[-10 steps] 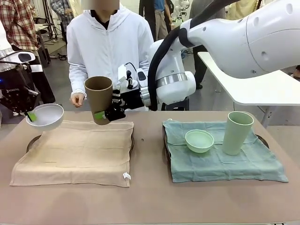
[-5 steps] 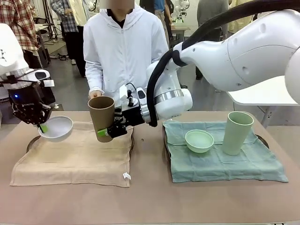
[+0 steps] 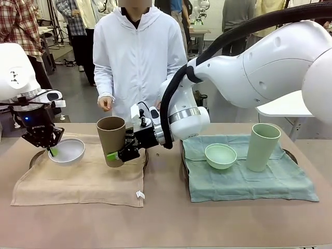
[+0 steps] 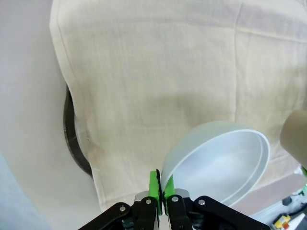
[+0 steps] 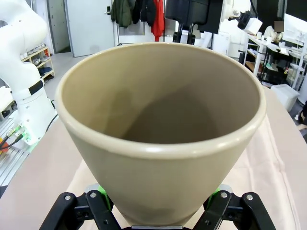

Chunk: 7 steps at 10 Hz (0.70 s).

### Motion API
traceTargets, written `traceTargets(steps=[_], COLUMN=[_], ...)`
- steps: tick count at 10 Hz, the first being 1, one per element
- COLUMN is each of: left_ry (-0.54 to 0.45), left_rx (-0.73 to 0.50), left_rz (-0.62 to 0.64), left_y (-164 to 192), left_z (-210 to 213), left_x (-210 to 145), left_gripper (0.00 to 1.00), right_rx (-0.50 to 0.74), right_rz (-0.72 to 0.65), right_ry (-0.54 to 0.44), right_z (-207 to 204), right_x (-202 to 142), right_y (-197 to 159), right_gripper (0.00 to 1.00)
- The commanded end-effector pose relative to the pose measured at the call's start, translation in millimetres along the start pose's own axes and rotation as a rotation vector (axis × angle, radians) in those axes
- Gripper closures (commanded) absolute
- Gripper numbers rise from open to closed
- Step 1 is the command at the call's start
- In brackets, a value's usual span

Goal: Set up a tray with a mat and arrange the tableware.
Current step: Place the Picnic Bowl and Reusable plastic cup back onto the Handle tray in front of the human's position.

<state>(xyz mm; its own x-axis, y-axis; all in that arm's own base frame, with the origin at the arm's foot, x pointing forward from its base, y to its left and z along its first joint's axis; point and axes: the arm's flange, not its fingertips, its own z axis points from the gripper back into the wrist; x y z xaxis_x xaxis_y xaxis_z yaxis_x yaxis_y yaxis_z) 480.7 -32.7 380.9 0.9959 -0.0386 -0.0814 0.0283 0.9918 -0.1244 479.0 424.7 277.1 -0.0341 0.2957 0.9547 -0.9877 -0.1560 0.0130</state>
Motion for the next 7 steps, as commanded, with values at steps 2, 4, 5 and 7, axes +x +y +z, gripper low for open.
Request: traceTargets(steps=[2, 4, 5, 7], left_ry=[-0.028, -0.012, 0.006, 0.017], left_rx=[-0.005, -0.014, -0.01, -0.023], left_rz=[0.001, -0.004, 0.005, 0.003], left_y=[-4.1, -5.3, -5.4, -5.1], left_z=[-11.1, -22.5, -25.5, -26.5], left_x=[2.0, 5.7, 7.0, 7.6], left_gripper=[0.96, 0.96, 0.93, 0.34], right_rx=[-0.012, -0.013, -0.017, -0.031], right_rz=[-0.017, -0.034, -0.039, -0.042], right_ry=[-0.027, -0.018, -0.017, -0.009], right_z=[-2.0, -2.8, -2.8, 0.0], right_x=[-14.8, -24.1, -27.0, -27.2], right_y=[0.0, -1.6, -2.9, -5.0], right_gripper=[0.18, 0.18, 0.18, 0.0])
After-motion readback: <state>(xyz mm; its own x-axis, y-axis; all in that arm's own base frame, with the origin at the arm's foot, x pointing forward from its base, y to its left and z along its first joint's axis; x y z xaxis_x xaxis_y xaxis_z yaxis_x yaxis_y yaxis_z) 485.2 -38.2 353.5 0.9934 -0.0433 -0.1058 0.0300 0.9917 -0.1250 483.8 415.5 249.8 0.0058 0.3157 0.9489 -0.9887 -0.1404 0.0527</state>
